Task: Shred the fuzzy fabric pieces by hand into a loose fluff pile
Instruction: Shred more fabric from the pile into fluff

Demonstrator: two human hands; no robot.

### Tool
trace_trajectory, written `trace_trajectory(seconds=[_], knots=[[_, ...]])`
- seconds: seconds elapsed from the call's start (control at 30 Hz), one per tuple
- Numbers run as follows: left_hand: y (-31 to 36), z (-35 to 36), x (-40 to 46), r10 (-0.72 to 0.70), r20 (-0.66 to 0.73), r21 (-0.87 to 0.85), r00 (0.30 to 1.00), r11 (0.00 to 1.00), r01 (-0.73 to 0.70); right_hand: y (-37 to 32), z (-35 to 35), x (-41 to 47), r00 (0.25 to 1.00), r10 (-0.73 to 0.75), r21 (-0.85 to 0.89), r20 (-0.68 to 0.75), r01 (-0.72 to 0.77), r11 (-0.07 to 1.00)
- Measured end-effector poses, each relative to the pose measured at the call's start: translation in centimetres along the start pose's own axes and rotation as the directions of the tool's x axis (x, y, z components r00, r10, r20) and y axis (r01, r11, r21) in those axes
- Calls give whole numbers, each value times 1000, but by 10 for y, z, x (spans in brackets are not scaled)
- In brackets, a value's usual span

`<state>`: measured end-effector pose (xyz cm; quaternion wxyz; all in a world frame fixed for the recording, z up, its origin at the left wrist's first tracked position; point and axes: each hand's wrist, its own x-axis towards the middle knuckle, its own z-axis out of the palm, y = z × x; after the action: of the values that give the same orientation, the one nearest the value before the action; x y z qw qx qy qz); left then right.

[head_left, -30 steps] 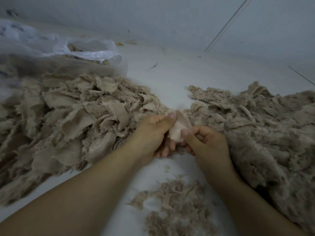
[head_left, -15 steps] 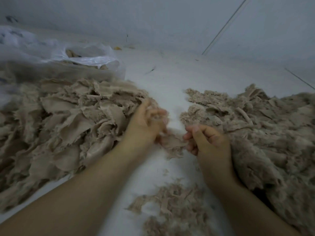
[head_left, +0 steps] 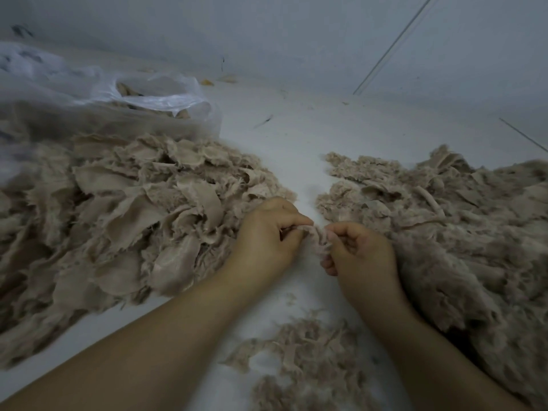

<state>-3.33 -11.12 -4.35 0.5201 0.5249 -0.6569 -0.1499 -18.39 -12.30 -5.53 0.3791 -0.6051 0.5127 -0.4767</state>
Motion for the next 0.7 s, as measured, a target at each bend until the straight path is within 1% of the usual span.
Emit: trace_trajectory(seconds=[0.07, 0.13, 0.2, 0.27, 0.33, 0.37, 0.4, 0.43, 0.5, 0.57, 0.6, 0.7], knots=[[1, 0, 0, 13, -21, -42, 1000, 999, -14, -3, 0, -1, 1000, 7, 95, -21, -5, 995], [2, 0, -1, 55, 27, -95, 998, 994, -53, -5, 0, -3, 999, -27, 143, 40, 21, 990], [4, 0, -3, 93, 78, -112, 993, 990, -84, -7, 0, -5, 992, -62, 172, 109, 42, 984], [4, 2, -4, 64, 59, -111, 996, 992, -57, -7, -1, -5, 992, -69, 156, 102, 52, 986], [0, 4, -2, -45, -26, -113, 999, 993, 42, -4, -2, -3, 996, -58, 154, 74, 46, 987], [-2, 5, -1, -139, -56, -131, 989, 983, 130, -3, -2, -2, 995, -59, 154, 76, 47, 987], [-4, 5, 0, -237, -53, -174, 970, 959, 224, -2, -3, -2, 995, -61, 150, 81, 48, 987], [-5, 6, 1, -317, -17, -231, 948, 924, 305, -1, -2, -2, 995, -63, 148, 82, 51, 988], [-3, 5, 2, -415, 110, -385, 903, 820, 424, 0, -2, -1, 996, -62, 147, 68, 52, 988], [-1, 3, 3, -438, 230, -561, 869, 670, 487, 0, -2, -2, 995, -67, 149, 68, 56, 987], [0, 2, 4, -420, 261, -589, 869, 643, 488, -1, -2, -3, 994, -75, 157, 81, 61, 986], [-2, 2, 2, -384, 264, -559, 885, 686, 465, -2, -2, -5, 987, -107, 178, 124, 84, 980]])
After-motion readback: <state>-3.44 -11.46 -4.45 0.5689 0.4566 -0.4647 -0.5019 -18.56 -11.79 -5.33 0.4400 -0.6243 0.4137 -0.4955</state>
